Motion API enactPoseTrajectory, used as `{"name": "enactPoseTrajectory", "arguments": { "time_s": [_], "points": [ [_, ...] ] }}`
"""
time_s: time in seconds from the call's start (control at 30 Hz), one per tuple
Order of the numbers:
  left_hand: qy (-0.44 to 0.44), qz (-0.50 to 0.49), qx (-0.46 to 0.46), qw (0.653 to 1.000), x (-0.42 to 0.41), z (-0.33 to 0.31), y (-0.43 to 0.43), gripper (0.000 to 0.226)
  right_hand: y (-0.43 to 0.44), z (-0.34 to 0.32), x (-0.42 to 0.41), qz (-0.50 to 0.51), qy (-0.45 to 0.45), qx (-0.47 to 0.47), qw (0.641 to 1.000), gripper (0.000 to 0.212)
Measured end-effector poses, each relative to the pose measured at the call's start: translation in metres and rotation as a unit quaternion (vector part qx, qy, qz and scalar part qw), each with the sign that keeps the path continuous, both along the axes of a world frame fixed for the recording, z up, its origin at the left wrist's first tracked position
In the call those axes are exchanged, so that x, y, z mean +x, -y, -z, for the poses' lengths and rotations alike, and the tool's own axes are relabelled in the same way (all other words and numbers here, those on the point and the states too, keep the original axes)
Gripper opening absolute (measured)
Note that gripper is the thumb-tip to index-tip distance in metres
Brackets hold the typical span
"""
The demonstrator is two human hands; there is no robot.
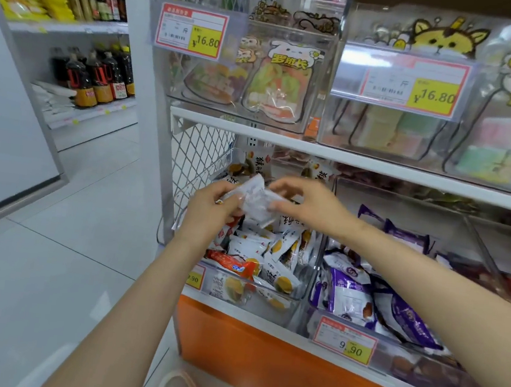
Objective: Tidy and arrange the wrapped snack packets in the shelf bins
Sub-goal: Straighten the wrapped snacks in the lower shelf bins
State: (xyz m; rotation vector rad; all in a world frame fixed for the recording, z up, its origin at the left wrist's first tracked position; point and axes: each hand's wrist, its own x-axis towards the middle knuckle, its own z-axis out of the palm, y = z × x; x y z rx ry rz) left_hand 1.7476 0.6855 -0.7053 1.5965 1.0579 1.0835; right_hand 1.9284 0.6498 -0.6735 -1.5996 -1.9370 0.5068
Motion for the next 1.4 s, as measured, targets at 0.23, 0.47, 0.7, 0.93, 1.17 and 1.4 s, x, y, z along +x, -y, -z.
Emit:
{"name": "enactPoseTrajectory", "arguments": {
  "time_s": [0.23,0.47,0.7,0.93,1.17,1.4],
  "points": [
    [-0.130,-0.123,0.076,0.981,-0.006,0.009,-0.012,0.025,-0.049,-0.005,0.017,0.285,0.060,0.192,0.937,0.026],
    [-0.289,-0.140,0.184,0.929,-0.020,0.022,-0.022,0.022,-0.096,0.014,0.043,0.070,0.298,-0.032,0.951,0.051],
    [-0.306,-0.137,0.176,0.926,-0.024,0.028,-0.026,0.034,-0.064,0.022,-0.001,-0.088,0.264,0.120,0.953,0.050],
    [-0.322,-0.125,0.161,0.924,-0.022,0.027,-0.023,0.038,-0.085,0.045,-0.046,-0.095,0.447,0.126,0.881,0.061],
    [-0.320,-0.111,0.155,0.928,-0.024,0.028,-0.025,0.039,-0.066,0.023,-0.009,-0.114,0.346,0.193,0.911,0.024],
    [-0.355,-0.087,0.137,0.921,-0.021,0.031,-0.024,0.038,-0.024,-0.002,0.044,0.194,0.177,0.205,0.943,0.022]
  ]
}}
